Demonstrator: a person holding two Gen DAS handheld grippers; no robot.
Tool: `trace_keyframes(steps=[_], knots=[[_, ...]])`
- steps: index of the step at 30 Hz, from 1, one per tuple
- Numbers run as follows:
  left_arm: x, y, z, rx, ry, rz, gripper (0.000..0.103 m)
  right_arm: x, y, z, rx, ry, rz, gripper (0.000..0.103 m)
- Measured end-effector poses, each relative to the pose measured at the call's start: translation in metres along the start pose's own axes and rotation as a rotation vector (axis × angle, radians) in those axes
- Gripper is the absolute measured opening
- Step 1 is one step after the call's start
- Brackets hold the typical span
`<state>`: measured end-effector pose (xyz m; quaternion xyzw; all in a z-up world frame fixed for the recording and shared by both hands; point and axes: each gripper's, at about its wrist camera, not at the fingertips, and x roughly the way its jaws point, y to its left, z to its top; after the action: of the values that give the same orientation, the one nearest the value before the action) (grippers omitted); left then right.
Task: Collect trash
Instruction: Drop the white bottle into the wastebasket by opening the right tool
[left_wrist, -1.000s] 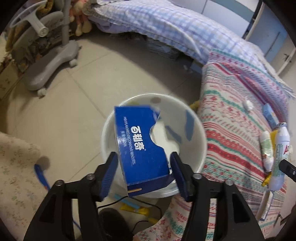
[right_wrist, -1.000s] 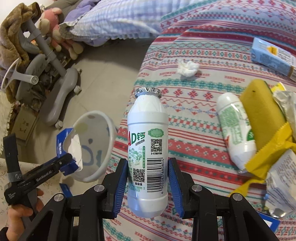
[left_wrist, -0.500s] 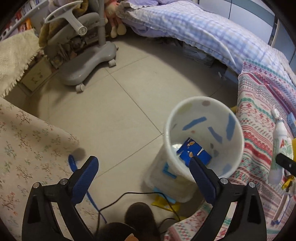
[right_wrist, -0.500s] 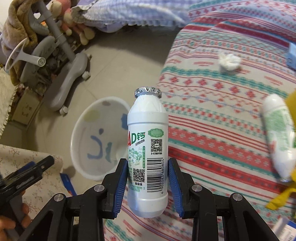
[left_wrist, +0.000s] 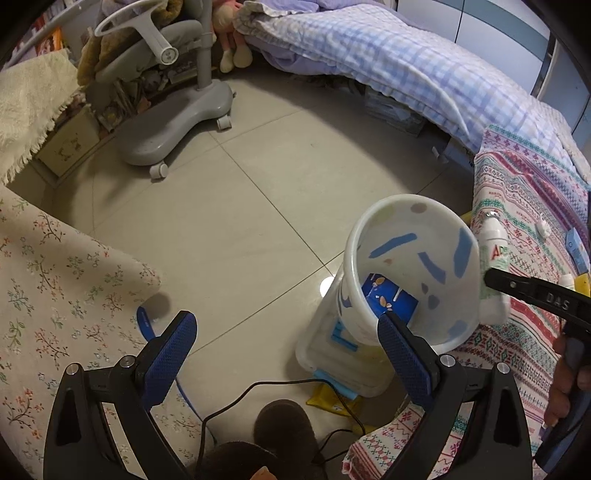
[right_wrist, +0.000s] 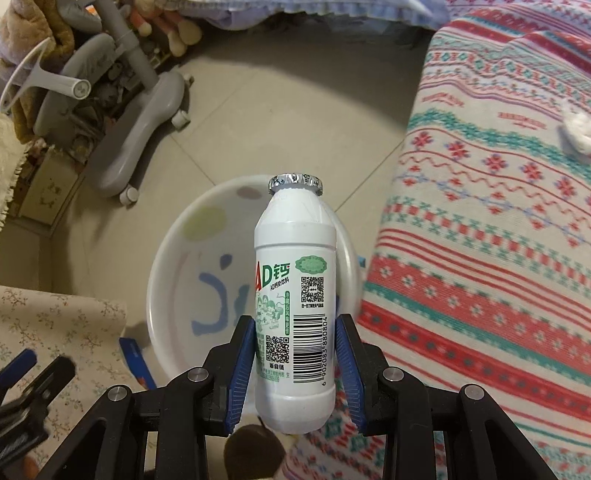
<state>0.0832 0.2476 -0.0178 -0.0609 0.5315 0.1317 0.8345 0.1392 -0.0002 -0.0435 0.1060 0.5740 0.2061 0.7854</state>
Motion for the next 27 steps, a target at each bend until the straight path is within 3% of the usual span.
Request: trace_keyframes(steps=[6, 9, 12, 24, 27], knots=[[0.000, -0.004, -0.003, 0.012, 0.005, 0.002, 0.100, 0.004, 0.005, 0.004, -0.014, 0.005, -0.009, 0.041], [-0.001, -0.009, -0.004, 0.017, 0.006, -0.015, 0.100, -0.009, 0.003, 0.003, -0.010, -0.011, 0.001, 0.057], [-0.003, -0.017, -0.006, 0.027, 0.009, -0.031, 0.100, -0.029, -0.003, -0.002, -0.009, -0.041, -0.001, 0.062], [-0.014, -0.070, -0.021, 0.129, 0.022, -0.095, 0.100, -0.121, -0.067, -0.051, 0.023, -0.155, -0.072, 0.073], [-0.017, -0.084, -0.025, 0.156, 0.023, -0.104, 0.100, -0.142, -0.091, -0.065, 0.038, -0.176, -0.126, 0.074]])
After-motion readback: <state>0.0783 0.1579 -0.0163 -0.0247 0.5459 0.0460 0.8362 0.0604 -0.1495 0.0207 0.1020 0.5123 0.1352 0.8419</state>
